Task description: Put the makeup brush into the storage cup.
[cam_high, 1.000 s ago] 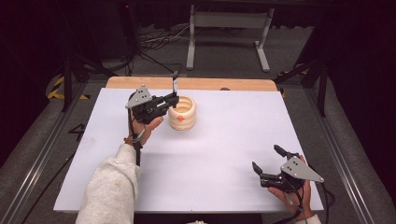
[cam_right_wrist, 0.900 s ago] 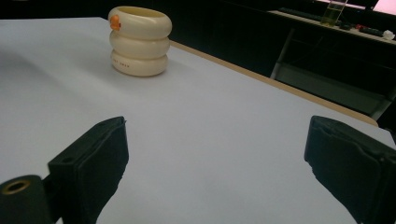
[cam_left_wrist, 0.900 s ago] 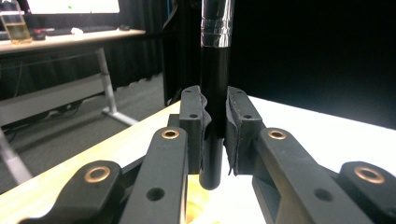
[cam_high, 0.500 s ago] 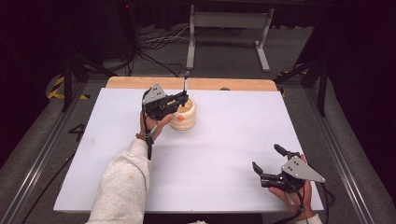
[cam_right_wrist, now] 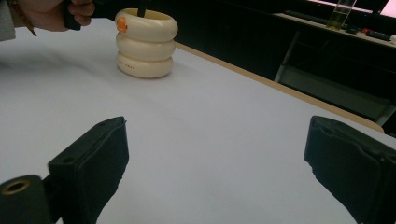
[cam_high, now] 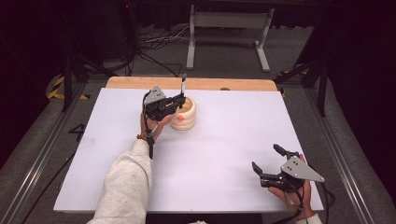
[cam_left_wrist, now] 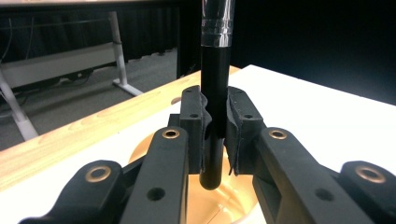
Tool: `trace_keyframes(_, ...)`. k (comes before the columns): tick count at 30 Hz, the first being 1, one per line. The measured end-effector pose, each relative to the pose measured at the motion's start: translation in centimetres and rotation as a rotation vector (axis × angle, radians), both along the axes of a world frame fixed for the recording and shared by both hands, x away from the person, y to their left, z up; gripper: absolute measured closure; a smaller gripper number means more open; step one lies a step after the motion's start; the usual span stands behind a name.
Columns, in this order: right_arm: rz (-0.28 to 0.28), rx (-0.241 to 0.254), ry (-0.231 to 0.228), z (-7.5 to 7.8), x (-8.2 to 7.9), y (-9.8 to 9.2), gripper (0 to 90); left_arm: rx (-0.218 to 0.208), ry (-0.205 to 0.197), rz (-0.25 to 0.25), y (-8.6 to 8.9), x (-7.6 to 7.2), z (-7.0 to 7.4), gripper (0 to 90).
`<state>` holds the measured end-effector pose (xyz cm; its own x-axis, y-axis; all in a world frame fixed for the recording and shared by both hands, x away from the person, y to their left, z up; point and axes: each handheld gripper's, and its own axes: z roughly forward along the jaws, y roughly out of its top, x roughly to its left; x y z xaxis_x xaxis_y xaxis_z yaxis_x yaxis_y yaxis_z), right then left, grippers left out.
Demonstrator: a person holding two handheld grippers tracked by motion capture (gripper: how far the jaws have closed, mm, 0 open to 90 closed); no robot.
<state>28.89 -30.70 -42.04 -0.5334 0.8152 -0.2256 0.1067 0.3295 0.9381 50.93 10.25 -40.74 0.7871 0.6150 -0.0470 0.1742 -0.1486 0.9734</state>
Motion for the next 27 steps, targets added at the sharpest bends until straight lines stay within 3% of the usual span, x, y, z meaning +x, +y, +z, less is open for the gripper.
trace_keyframes(17,0.001,-0.007,0.011,-0.1,0.1,0.2,7.5,0.02,0.035,0.004,0.0,0.0,-1.9,78.8)
trace_keyframes(27,0.01,-0.005,0.016,-0.1,0.2,0.2,7.7,0.013,0.028,0.001,-0.1,-0.1,-1.8,78.7)
